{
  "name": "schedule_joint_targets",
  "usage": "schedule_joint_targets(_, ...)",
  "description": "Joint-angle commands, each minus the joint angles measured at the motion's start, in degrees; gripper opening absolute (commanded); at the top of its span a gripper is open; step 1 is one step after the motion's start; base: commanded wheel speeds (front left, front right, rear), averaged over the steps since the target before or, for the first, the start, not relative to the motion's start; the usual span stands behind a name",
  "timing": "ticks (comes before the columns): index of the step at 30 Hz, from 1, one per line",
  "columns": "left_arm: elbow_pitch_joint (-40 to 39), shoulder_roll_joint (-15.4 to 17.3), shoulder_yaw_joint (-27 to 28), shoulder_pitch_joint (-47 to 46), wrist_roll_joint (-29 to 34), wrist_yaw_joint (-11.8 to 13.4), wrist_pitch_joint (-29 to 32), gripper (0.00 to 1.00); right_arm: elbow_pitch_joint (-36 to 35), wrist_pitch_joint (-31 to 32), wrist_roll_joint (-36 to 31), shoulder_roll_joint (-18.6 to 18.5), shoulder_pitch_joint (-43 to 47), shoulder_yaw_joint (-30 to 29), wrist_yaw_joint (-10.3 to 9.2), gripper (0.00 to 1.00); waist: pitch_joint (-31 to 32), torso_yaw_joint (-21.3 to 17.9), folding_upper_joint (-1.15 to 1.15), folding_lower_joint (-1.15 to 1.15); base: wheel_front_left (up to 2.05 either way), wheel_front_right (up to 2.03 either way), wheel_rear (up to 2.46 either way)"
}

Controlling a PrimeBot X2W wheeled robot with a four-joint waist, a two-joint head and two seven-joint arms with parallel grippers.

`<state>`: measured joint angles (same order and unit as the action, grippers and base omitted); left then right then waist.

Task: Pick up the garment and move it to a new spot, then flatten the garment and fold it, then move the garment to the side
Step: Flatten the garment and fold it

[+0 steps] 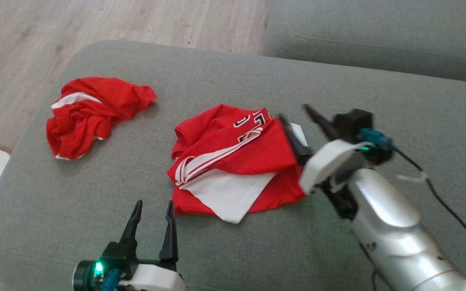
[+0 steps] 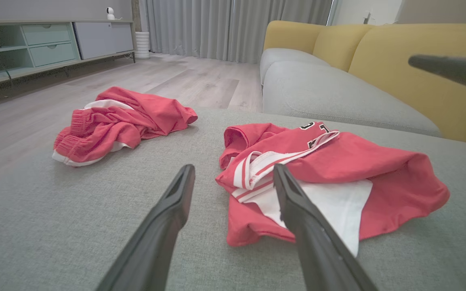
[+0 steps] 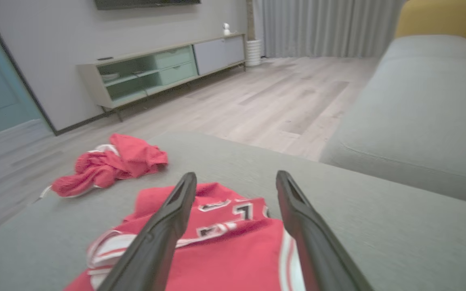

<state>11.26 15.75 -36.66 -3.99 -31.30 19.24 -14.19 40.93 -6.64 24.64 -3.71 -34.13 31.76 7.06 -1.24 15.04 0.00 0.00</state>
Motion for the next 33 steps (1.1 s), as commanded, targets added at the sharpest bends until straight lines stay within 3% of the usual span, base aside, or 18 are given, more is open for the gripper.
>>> schedule_joint_targets(1, -2.1, 0.9, 2.4, -1.4, 0.0, 0.4, -0.4, 1.0, 0.6, -0.7, -2.6, 0.8, -0.6, -3.1, 0.43, 1.0, -0.5, -0.3, 0.0, 0.0, 0.0, 0.0, 0.0)
schedule_joint_targets(6, -2.9, 0.7, 2.1, -2.5, 0.4, 0.3, -0.5, 1.0, 8.6, 0.0, -10.5, 0.8, -0.9, -13.5, 0.43, 1.0, -2.8, 1.3, 0.0, 0.0, 0.0, 0.0, 0.0)
schedule_joint_targets(12, -2.9, 0.5, 2.0, -3.7, 0.6, 0.3, -0.5, 1.0, 16.2, 1.0, -13.8, 0.8, -2.3, -20.2, 0.43, 1.0, -5.6, 4.4, 0.0, 0.0, 0.0, 0.0, 0.0)
schedule_joint_targets(17, -2.5, 0.2, 2.1, -4.3, 0.6, 0.1, -0.5, 1.0, 20.5, 0.8, -14.0, 0.8, -4.0, -20.6, 0.43, 1.0, -6.8, 6.2, 0.0, 0.0, 0.0, 0.0, 0.0)
schedule_joint_targets(23, -2.2, 0.0, 2.3, -4.4, 0.7, 0.0, -0.6, 1.0, 22.0, 1.9, -9.7, 0.8, -4.9, -15.6, 0.43, 1.0, -7.1, 6.8, 0.0, 0.0, 0.0, 0.0, 0.0)
schedule_joint_targets(24, -2.2, 0.0, 2.4, -4.4, 0.7, 0.0, -0.6, 1.0, 22.8, 3.0, -9.0, 0.8, -5.1, -13.9, 0.43, 0.56, -7.1, 6.9, 0.0, 0.0, 0.0, 0.0, 0.0)
schedule_joint_targets(25, -2.2, 0.0, 2.4, -4.4, 0.7, 0.0, -0.6, 1.0, 22.8, 3.0, -9.0, 0.8, -5.1, -13.9, 0.43, 0.56, -7.1, 6.9, 0.0, 0.0, 0.0, 0.0, 0.0)
schedule_joint_targets(27, -2.2, -0.1, 2.4, -4.4, 0.8, 0.0, -0.6, 1.0, 23.2, 3.7, -8.4, 0.8, -5.4, -12.4, 0.43, 0.31, -7.2, 6.8, 0.0, 0.0, 0.0, 0.0, 0.0)
schedule_joint_targets(28, -2.2, -0.1, 2.5, -4.5, 0.8, 0.0, -0.7, 1.0, 23.2, 3.5, -8.0, 0.8, -5.6, -12.0, 0.43, 0.05, -7.2, 6.7, 0.0, 0.0, 0.0, 0.0, 0.0)
schedule_joint_targets(29, -2.1, -0.1, 2.5, -4.4, 0.8, 0.1, -0.7, 1.0, 23.1, 3.0, -7.7, 0.8, -5.9, -11.7, 0.43, 0.0, -7.2, 6.6, 0.0, 0.0, 0.0, 0.0, 0.0)
schedule_joint_targets(33, -2.1, 0.0, 2.9, -4.1, 0.8, 0.2, -0.7, 1.0, 23.9, -0.8, -8.4, 0.8, -7.6, -12.6, 0.43, 0.0, -6.9, 5.1, 0.0, 0.0, 0.0, 0.0, 0.0)
